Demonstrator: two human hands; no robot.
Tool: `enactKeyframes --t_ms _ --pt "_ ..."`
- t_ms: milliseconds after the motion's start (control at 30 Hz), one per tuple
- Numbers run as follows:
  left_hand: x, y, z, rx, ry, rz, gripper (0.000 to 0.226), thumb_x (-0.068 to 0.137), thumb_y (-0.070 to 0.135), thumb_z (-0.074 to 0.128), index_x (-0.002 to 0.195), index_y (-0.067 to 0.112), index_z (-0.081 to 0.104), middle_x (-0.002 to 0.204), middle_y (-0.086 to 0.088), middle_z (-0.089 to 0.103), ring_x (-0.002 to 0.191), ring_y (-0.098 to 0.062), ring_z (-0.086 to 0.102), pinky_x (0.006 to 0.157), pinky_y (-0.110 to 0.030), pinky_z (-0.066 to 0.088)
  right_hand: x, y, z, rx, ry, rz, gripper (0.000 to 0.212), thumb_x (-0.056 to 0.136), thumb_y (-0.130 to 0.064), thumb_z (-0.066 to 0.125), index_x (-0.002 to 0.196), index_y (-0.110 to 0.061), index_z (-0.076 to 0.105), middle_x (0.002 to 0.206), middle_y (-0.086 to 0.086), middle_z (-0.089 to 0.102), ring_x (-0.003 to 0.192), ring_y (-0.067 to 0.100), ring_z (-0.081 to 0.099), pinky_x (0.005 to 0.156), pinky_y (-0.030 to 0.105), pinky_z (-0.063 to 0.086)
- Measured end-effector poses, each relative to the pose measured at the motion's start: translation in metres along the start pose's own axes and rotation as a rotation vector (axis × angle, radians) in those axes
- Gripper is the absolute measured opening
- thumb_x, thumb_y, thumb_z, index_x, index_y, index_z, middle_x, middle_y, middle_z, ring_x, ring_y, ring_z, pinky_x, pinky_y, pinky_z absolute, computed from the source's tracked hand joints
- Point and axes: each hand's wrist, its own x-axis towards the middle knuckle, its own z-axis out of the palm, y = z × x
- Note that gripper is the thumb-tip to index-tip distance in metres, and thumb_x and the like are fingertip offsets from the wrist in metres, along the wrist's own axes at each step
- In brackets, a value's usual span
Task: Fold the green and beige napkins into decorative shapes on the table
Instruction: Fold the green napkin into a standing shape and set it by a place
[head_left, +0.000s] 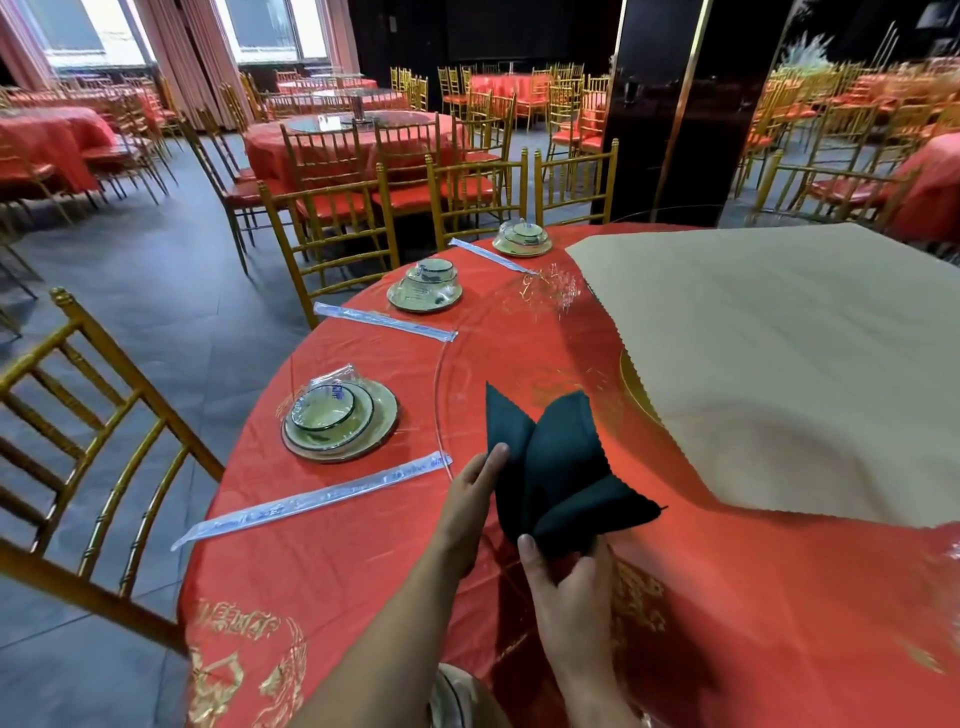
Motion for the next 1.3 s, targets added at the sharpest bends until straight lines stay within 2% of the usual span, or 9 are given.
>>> enactKeyframes --t_ms 200,300,367,667,767,867,1000,1100,1300 --pt "-0.005 0.001 -0.004 -0.005 -0.007 -0.007 0.043 0.084 0.051 0.058 0.107 0.015 0.067 0.117 -0.002 0.067 0.116 -0.013 0.057 0.102 -0.031 0.04 0.0 0.001 -0.011 -0.028 -0.029 -0.011 0.083 0.067 -0.07 0.056 0.117 -0.005 0.056 0.115 0.005 0.059 0.113 0.021 0.051 0.098 0.037 0.041" --pt "-0.005 -0.001 -0.002 0.08 -0.003 -0.023 0.025 0.09 0.033 0.056 0.102 0.013 0.067 0.108 -0.001 0.067 0.106 -0.011 0.058 0.092 -0.021 0.044 0.007 -0.001 -0.01 -0.01 -0.085 0.006 0.05 0.078 -0.037 0.07 0.113 -0.005 0.057 0.104 -0.004 0.057 0.109 0.021 0.052 0.09 0.023 0.038" --pt "-0.005 -0.003 0.0 0.111 -0.006 -0.021 0.015 0.093 0.017 0.052 0.096 0.011 0.066 0.1 -0.003 0.065 0.095 -0.011 0.057 0.079 -0.013 0.045 0.013 0.0 -0.007 -0.069 -0.1 0.004 0.04 0.08 -0.017 0.07 0.113 0.001 0.057 0.105 0.008 0.057 0.109 0.03 0.052 0.091 0.029 0.039" --pt "-0.008 0.001 0.004 0.111 0.003 -0.004 0.017 0.093 0.009 0.049 0.104 0.007 0.063 0.094 0.006 0.066 0.081 0.006 0.062 0.073 -0.008 0.047 0.01 0.006 -0.012 -0.168 -0.064 0.078 0.051 0.074 -0.002 0.073 0.121 0.002 0.053 0.119 0.022 0.047 0.114 0.035 0.046 0.102 0.037 0.034" --pt "-0.009 0.001 0.005 0.1 -0.005 -0.017 0.019 0.093 0.008 0.049 0.107 0.007 0.062 0.097 0.004 0.066 0.085 0.002 0.062 0.074 -0.009 0.049 0.013 0.01 -0.011 -0.196 -0.096 0.113 0.056 0.07 0.007 0.07 0.123 0.002 0.054 0.123 0.023 0.044 0.116 0.039 0.047 0.107 0.042 0.035" --pt "-0.013 0.001 0.006 0.075 0.007 -0.019 0.017 0.093 0.007 0.05 0.105 0.008 0.062 0.096 0.003 0.067 0.081 0.005 0.064 0.073 -0.011 0.05 0.017 0.011 -0.009 -0.169 -0.097 0.097 0.056 0.072 0.012 0.065 0.125 0.0 0.053 0.13 0.018 0.043 0.122 0.033 0.045 0.108 0.035 0.033" --pt "-0.016 0.002 0.005 0.037 0.012 -0.006 0.017 0.093 0.004 0.049 0.1 0.011 0.062 0.089 0.009 0.069 0.08 0.006 0.064 0.07 -0.01 0.049 0.016 0.003 -0.011 0.02 -0.045 0.112 0.039 0.074 0.017 0.06 0.099 -0.012 0.063 0.105 0.005 0.053 0.103 0.026 0.051 0.089 0.031 0.039" --pt "-0.015 0.004 0.005 0.027 0.009 -0.014 0.016 0.092 0.005 0.051 0.1 0.012 0.063 0.093 0.007 0.069 0.081 0.005 0.065 0.07 -0.011 0.049 0.016 -0.005 -0.015 0.126 -0.06 0.14 0.046 0.075 0.019 0.056 0.077 -0.027 0.054 0.086 -0.005 0.053 0.082 0.016 0.05 0.076 0.017 0.031" --pt "-0.015 0.007 0.006 0.017 0.017 -0.035 0.017 0.091 0.01 0.054 0.106 0.009 0.062 0.102 0.0 0.066 0.081 0.006 0.065 0.07 -0.01 0.049 0.012 0.002 -0.015 -0.012 -0.07 0.108 0.054 0.07 0.012 0.06 0.118 -0.013 0.057 0.119 0.008 0.052 0.108 0.029 0.051 0.089 0.042 0.043"
